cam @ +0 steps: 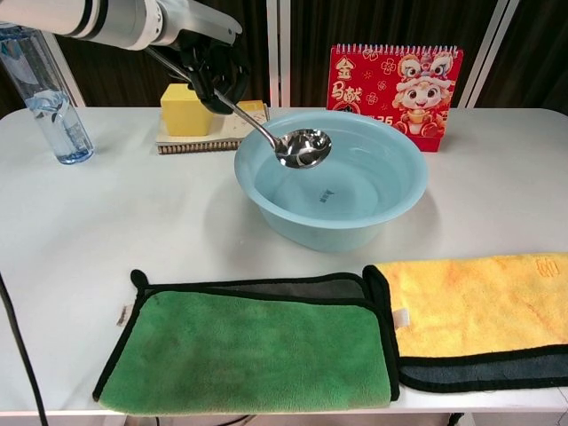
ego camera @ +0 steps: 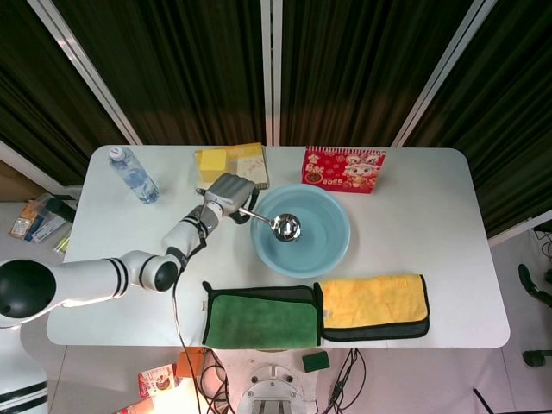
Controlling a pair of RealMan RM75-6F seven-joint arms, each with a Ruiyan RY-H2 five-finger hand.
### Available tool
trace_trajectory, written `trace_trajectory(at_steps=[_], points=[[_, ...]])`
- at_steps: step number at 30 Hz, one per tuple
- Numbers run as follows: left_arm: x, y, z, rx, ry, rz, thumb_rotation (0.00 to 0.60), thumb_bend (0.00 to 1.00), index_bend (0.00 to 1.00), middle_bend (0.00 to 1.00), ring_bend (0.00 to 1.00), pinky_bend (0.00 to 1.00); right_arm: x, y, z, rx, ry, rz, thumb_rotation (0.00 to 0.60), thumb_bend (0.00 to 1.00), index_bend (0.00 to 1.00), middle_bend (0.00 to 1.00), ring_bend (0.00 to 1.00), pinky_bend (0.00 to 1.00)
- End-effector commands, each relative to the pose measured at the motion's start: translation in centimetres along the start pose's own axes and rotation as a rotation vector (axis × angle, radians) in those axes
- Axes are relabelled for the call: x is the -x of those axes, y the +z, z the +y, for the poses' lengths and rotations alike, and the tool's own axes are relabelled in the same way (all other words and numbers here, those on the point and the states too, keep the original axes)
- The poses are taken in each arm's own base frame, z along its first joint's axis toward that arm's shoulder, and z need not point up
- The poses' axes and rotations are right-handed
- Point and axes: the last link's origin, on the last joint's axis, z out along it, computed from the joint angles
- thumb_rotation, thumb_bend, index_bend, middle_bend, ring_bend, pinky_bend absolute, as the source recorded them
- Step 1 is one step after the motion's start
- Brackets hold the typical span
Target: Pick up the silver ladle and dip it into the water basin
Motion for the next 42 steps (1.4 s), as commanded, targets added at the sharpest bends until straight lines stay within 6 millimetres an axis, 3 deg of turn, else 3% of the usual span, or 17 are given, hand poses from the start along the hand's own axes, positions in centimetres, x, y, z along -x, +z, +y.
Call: trace_trajectory(at_steps=[1, 25, 42], points=[[1.0, 0.5, 0.7, -0.031, 0.086, 0.003, 0.6, 0.37, 0.83, 0.83, 0.84, 0.88, 0.1, -0.1, 0.1, -0.001, 0.002, -0.001, 0.6, 0.29, 0.0, 0.0, 0.0, 0.0], [3.1, 2.6, 3.8, -0.067, 0.246, 0.095, 0.6, 0.38, 0.84, 0.83, 0.85, 0.89, 0.2, -0.1, 0.9, 0.012, 0.006, 0.003, 0.6, 0.29, 0.0, 0.0, 0.0, 0.0], [4.1, 3.1, 4.5, -0.074, 0.263, 0.065, 0.6, 0.38, 0.86, 0.83, 0.85, 0.89, 0.0, -0.2, 1.1, 0.014, 0.005, 0.005, 0.6, 0.29, 0.0, 0.0, 0.0, 0.0]])
